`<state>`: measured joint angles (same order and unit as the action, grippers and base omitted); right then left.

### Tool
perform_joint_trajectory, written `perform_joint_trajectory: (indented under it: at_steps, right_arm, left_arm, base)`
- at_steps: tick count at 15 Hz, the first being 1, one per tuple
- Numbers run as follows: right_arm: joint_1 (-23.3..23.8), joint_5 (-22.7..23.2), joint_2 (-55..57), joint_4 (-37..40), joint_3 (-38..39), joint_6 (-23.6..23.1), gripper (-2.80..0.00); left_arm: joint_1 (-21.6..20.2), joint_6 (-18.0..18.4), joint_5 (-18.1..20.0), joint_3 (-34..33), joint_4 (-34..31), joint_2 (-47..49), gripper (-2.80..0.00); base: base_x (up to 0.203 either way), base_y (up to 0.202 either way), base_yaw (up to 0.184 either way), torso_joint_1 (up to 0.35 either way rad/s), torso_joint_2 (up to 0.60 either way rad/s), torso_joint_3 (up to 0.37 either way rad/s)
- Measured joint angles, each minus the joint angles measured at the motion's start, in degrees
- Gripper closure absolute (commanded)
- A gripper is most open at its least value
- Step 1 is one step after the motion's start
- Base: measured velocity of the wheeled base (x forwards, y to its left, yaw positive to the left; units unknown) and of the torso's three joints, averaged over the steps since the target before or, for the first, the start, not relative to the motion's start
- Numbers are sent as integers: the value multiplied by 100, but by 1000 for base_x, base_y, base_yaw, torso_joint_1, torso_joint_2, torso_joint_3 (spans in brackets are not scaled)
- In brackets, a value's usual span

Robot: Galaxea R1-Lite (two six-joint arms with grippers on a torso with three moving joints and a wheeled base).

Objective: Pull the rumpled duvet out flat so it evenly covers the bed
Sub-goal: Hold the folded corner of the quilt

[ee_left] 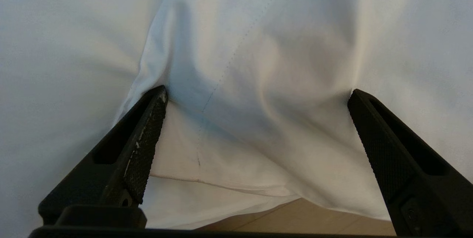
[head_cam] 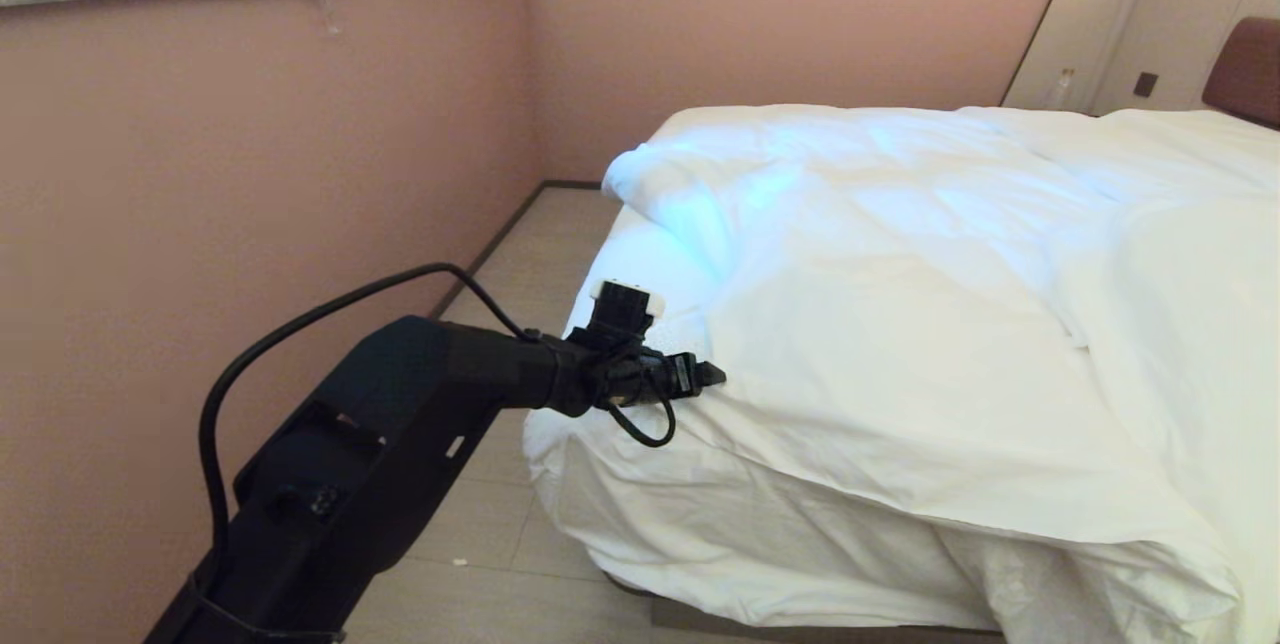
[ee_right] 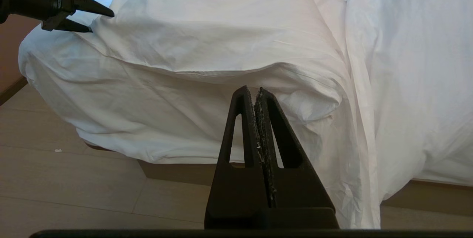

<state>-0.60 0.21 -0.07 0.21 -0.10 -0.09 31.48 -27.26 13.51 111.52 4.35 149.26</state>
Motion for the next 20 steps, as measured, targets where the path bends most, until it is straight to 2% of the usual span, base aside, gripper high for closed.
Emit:
perform_joint_trajectory:
  at_steps: [4,6,7,8,9,11,13,15,20]
  right_arm:
    - [0,7,0,-2,0,2,0]
    - [0,3,0,-10,0,2,0]
    - [0,1,0,-7,0,2,0]
    - [0,3,0,-2,0,2,0]
    - [0,3,0,-5,0,2,0]
    - [0,5,0,-7,0,2,0]
    - [2,5,0,-2,0,4,0]
    - [0,1,0,-6,0,3,0]
    - [0,6,0,-2,0,2,0]
  left_arm:
    - [-4,353,-44,-311,20,-259,-280]
    - [-15,707,-59,-890,279,-638,-280]
    - [-49,997,-56,-1268,505,-857,-280]
    - [-114,1464,-50,-1624,785,-1043,-280]
    - [-221,2087,-29,-1889,1055,-1175,-280]
    - [-500,3493,137,-2216,1494,-1280,-280]
    - [-610,4464,484,-2270,1602,-1203,-280]
    - [-637,4752,627,-2097,1602,-1070,-280]
    - [-605,4784,1037,-1488,1271,-776,-280]
  base:
    - [0,0,0,0,0,0]
    - [0,0,0,0,0,0]
    - [0,0,0,0,0,0]
    - [0,0,0,0,0,0]
    - [0,0,0,0,0,0]
    - [0,0,0,0,0,0]
    - [0,0,0,0,0,0]
    - [0,0,0,0,0,0]
    - [0,0,0,0,0,0]
